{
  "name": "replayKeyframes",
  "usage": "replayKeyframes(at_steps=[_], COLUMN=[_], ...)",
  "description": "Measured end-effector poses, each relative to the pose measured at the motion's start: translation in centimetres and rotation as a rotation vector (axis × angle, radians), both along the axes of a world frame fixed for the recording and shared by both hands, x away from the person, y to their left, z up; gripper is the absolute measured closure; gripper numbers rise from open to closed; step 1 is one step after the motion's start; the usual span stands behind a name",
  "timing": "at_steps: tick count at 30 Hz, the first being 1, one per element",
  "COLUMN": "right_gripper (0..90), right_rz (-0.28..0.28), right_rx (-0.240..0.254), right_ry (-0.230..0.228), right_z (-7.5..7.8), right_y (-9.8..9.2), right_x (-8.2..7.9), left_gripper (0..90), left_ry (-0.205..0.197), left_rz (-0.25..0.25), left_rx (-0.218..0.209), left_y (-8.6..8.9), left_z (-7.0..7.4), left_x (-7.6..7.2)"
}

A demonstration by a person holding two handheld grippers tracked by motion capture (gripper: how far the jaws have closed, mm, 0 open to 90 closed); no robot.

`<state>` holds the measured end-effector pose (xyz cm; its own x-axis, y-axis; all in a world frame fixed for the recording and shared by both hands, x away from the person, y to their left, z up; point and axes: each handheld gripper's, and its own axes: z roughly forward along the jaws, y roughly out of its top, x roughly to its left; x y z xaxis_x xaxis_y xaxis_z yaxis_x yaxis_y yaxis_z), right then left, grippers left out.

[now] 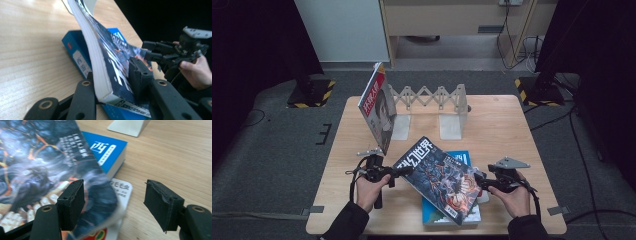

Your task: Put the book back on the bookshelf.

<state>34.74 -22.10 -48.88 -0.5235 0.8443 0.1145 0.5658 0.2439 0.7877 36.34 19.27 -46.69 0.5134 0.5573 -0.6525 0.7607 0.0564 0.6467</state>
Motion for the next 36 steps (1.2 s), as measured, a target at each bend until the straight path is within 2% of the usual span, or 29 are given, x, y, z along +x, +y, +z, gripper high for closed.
replayKeyframes(at_steps=[8,10,15,20,29,31,33,36], right_gripper=[30.7,30.3,30.2,29.7,26.7,26.1,24.7,23.8], right_rz=[-0.039,-0.048,-0.064,-0.089,-0.116,-0.115,-0.116,-0.122], right_rx=[-0.003,-0.002,-0.031,-0.041,-0.062,-0.073,-0.087,-0.101], right_ry=[0.006,0.005,0.005,0.007,0.015,0.021,0.033,0.043], right_z=[-0.1,-0.1,-0.3,-0.4,-0.8,-1.0,-1.2,-1.6], right_y=[-1.5,-2.0,-2.8,-3.6,-4.7,-4.9,-5.1,-5.3], right_x=[0.5,0.5,0.7,0.9,1.2,1.3,1.4,1.5], left_gripper=[72.7,73.9,76.7,79.6,81.6,81.6,81.6,81.6], left_ry=[-0.007,-0.008,-0.025,-0.037,-0.103,-0.116,-0.139,-0.157], left_rz=[0.033,0.041,0.053,0.070,0.087,0.086,0.081,0.086], left_rx=[-0.024,-0.041,-0.067,-0.096,-0.103,-0.117,-0.099,-0.102], left_y=[0.5,0.4,0.4,0.3,-0.1,-0.3,-0.4,-0.4], left_z=[1.9,2.4,3.8,5.2,8.2,8.8,9.4,10.1], left_x=[0.2,0.3,0.5,0.8,1.1,1.1,1.2,1.2])
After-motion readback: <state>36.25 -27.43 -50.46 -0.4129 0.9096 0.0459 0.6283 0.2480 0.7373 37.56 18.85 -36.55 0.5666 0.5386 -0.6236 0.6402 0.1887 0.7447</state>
